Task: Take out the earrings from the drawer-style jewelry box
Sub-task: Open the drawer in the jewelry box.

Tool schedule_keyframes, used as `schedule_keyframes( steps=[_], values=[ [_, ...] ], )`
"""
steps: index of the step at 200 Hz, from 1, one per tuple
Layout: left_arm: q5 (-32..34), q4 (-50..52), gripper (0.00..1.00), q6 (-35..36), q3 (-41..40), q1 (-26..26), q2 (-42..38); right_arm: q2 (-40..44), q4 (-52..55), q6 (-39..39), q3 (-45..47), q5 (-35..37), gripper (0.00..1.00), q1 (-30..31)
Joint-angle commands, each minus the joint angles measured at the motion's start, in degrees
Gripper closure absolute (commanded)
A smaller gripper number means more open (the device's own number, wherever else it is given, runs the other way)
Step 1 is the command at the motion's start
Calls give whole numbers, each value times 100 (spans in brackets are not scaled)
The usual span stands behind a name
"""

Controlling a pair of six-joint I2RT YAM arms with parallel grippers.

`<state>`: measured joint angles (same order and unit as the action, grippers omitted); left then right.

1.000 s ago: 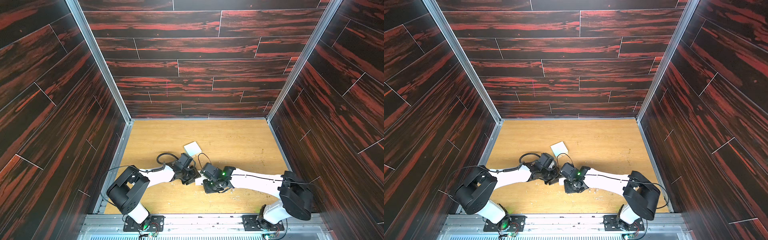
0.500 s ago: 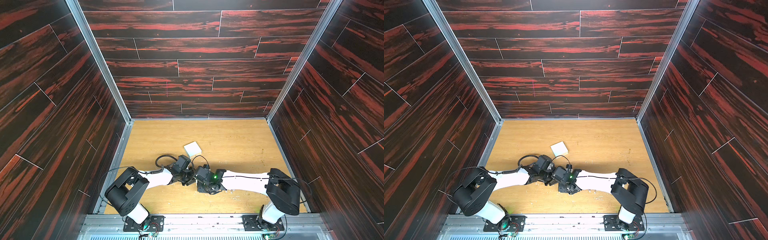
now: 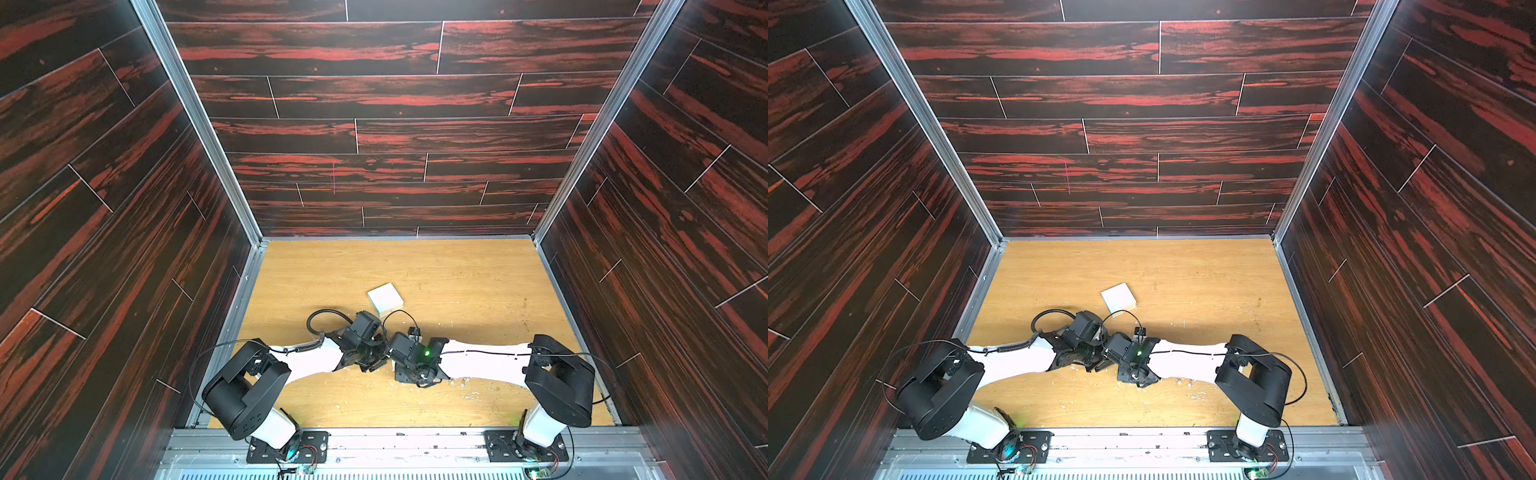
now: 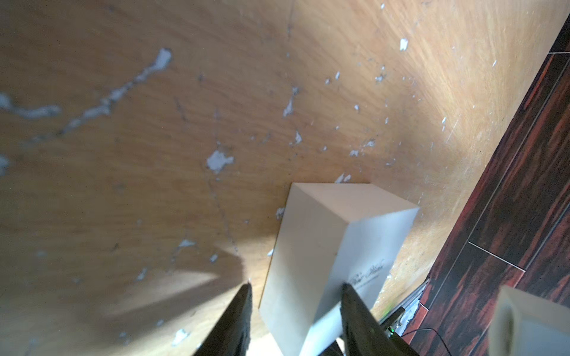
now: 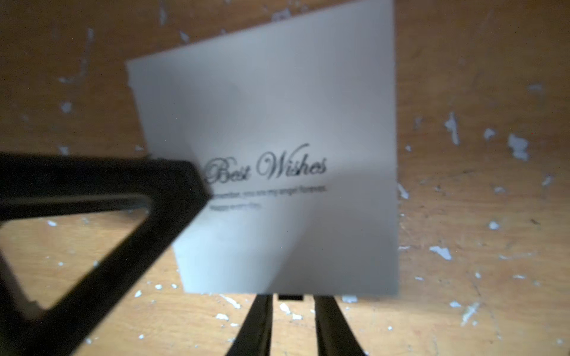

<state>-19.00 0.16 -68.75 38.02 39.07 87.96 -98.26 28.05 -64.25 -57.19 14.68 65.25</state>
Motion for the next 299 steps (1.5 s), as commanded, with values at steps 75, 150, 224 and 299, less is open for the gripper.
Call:
schedule_keyframes(
  steps=[75,150,224,299],
  values=[
    [437,391,52,132,-117,-5,-25,-70,-88,357,-124,324,75,-30],
    [487,335,55,47,-49,-5,106,-228,-125,597,-318,240,87,-261],
    [1060,492,64,-369,-221,9,40,-158,-136,300,187,-323,100,-268],
    [1214,388,68,-463,-296,22,46,-9,-104,122,402,-694,100,-71]
  ],
)
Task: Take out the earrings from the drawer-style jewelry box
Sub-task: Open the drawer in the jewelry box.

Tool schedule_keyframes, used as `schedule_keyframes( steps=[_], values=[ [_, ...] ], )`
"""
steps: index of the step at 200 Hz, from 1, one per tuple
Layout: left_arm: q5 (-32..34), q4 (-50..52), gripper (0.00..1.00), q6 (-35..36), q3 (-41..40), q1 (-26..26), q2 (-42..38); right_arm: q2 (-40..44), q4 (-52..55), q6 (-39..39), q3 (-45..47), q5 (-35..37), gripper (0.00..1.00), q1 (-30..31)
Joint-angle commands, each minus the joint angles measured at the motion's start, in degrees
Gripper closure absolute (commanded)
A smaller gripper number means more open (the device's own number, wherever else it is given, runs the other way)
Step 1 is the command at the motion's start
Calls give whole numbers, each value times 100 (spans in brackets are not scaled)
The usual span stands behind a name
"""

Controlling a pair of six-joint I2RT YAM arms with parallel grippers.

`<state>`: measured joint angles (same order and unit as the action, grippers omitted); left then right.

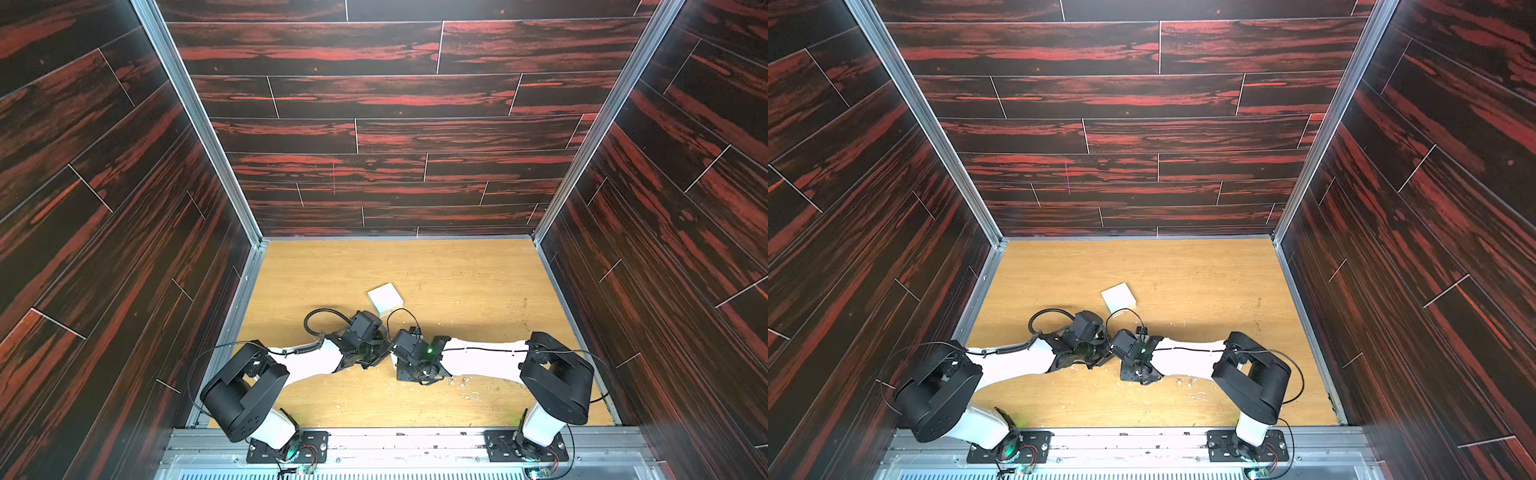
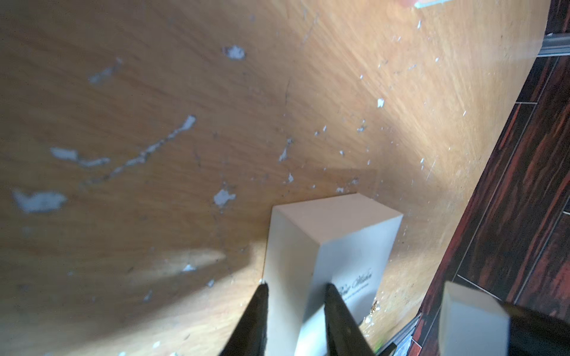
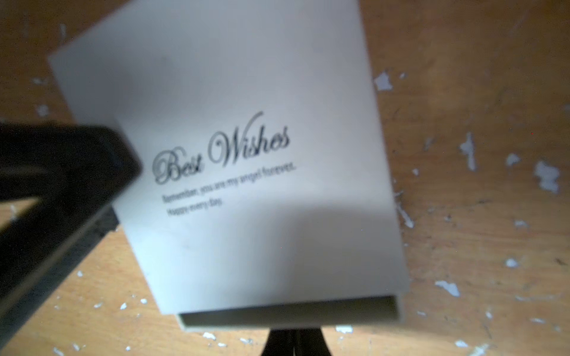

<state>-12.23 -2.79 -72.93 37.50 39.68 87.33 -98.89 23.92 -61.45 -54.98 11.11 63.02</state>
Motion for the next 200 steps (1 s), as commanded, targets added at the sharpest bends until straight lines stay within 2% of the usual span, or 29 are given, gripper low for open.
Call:
schedule_keyframes(
  steps=[1,200],
  values=[
    [537,679,68,-46,-243,-39,109,54,312,-166,181,-333,100,150],
    [531,705,68,79,-168,-40,91,443,517,-526,471,-446,100,381]
  ],
)
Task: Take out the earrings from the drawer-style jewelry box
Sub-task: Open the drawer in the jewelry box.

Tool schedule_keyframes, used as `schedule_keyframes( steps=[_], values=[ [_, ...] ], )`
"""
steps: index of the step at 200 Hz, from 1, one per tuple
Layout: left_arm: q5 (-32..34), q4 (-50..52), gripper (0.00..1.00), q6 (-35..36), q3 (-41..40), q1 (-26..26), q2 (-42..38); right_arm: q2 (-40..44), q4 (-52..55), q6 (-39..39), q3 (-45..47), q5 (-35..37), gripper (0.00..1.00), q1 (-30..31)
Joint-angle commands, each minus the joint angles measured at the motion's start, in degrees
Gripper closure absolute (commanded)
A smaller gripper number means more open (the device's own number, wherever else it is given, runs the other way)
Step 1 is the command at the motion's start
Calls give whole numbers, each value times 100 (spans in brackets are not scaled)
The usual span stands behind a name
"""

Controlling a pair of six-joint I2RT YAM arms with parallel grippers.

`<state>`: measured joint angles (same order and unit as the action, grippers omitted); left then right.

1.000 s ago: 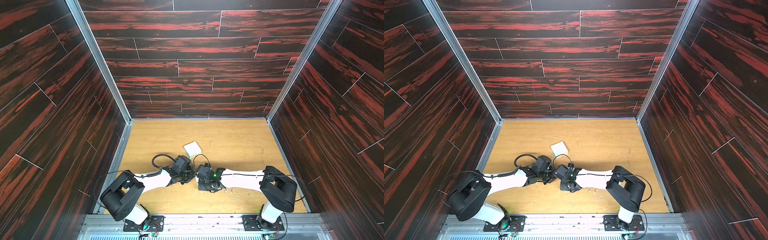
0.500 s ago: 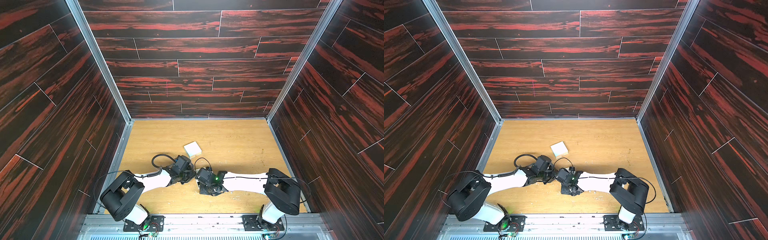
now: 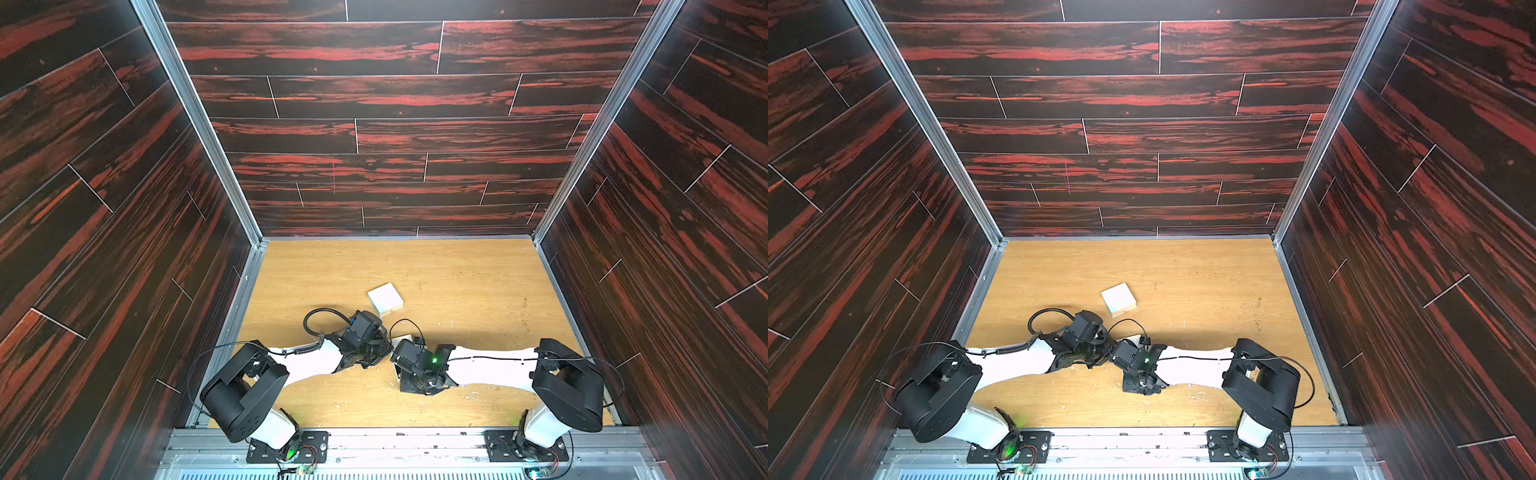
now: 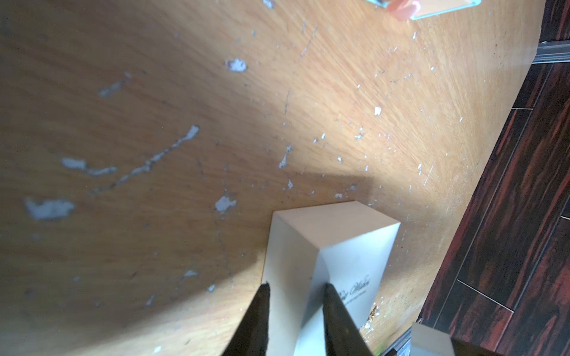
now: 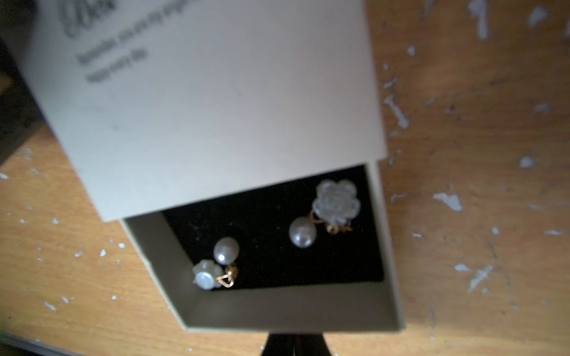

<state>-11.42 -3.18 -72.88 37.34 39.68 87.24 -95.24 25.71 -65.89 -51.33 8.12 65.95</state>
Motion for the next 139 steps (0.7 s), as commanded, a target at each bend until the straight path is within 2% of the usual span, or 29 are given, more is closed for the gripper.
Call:
schedule_keyframes(
  steps=[1,85,120,139],
  values=[
    [449,742,68,73,-155,-44,100,77,338,-82,106,-150,100,86],
    [435,735,68,97,-158,-44,75,28,384,-93,83,-147,100,124],
    [425,749,68,107,-179,-39,56,151,649,-61,-97,-47,70,121],
    [437,765,69,134,-189,-39,26,347,966,-23,-266,18,63,123]
  ],
)
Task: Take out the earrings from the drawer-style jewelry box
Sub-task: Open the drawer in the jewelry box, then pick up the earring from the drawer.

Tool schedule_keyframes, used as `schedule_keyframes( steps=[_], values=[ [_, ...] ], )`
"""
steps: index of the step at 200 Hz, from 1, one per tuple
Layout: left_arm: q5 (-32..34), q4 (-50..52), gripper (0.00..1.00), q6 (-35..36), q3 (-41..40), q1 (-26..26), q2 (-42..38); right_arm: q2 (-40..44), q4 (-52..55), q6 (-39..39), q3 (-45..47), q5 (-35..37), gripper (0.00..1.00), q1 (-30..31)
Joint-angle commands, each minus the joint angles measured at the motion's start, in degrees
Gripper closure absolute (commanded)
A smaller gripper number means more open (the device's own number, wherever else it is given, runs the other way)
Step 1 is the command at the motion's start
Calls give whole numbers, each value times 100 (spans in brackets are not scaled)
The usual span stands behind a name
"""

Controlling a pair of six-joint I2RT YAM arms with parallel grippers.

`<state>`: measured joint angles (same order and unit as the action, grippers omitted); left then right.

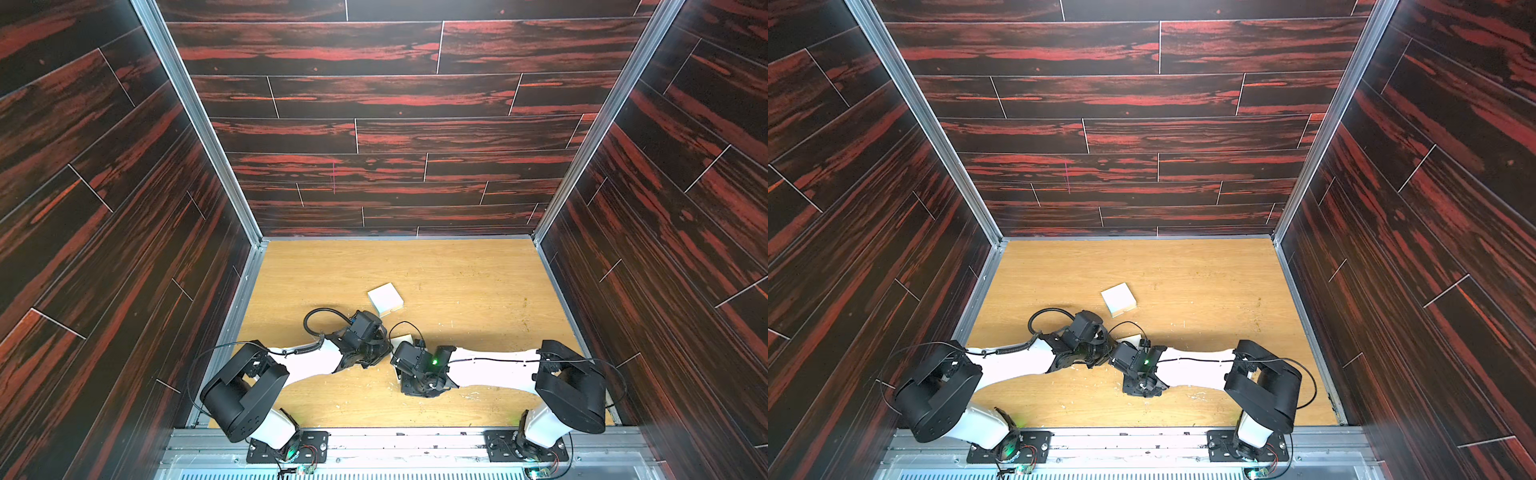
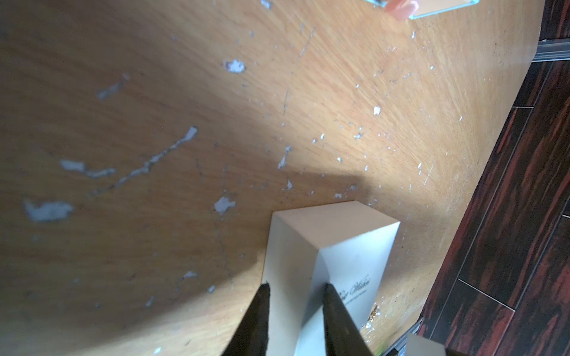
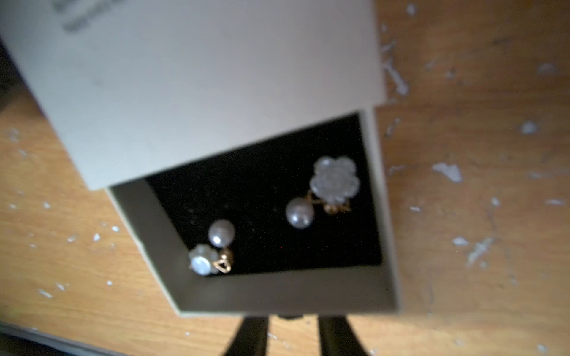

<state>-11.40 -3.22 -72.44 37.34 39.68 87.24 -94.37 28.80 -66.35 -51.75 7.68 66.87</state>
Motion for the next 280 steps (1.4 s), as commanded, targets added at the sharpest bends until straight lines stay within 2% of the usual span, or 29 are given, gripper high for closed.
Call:
schedule_keyframes(
  steps=[1,48,79,101,144,231,280],
  values=[
    [436,770,69,94,-186,-39,23,269,682,24,-232,64,62,29],
    [413,762,68,112,-216,-39,3,988,1742,178,-759,363,57,39],
    [408,753,68,130,-236,-39,-42,1098,2382,395,-1327,732,66,36],
    [398,735,68,127,-263,-42,-59,842,2486,581,-1667,849,74,13],
    [373,665,68,133,-266,-39,-53,202,2431,619,-1971,798,79,-115],
    [253,525,68,215,-105,-38,93,-715,2312,362,-2225,477,79,-500],
    [175,481,68,248,-63,-31,145,-865,2263,51,-2127,310,78,-627]
  ],
)
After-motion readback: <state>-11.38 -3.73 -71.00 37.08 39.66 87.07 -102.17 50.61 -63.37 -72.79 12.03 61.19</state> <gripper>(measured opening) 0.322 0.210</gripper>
